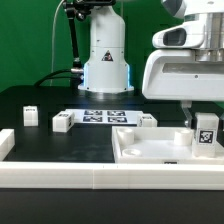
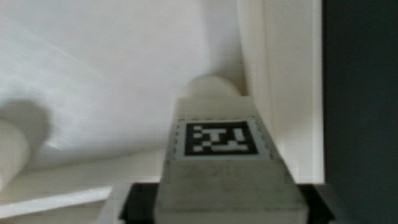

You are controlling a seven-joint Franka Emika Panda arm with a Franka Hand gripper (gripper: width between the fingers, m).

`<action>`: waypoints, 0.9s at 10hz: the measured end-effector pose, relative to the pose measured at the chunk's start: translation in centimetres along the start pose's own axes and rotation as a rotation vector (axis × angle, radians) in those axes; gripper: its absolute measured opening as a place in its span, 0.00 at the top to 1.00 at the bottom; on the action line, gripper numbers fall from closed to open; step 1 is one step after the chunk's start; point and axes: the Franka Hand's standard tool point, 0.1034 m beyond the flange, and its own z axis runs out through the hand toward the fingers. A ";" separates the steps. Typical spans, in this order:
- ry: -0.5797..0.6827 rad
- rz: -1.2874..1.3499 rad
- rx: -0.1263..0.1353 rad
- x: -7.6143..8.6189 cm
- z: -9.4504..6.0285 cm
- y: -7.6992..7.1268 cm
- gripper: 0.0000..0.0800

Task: Assemble one leg

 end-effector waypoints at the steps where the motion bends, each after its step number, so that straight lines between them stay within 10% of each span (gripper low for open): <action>1: 0.006 0.085 -0.003 0.1 0.1 0.4 0.64; 9: 0.051 0.435 -0.047 0.5 0.0 2.8 0.62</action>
Offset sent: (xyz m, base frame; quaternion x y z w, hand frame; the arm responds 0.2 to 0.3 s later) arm -0.0070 0.0038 -0.0015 -0.0063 0.0261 0.1678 0.9855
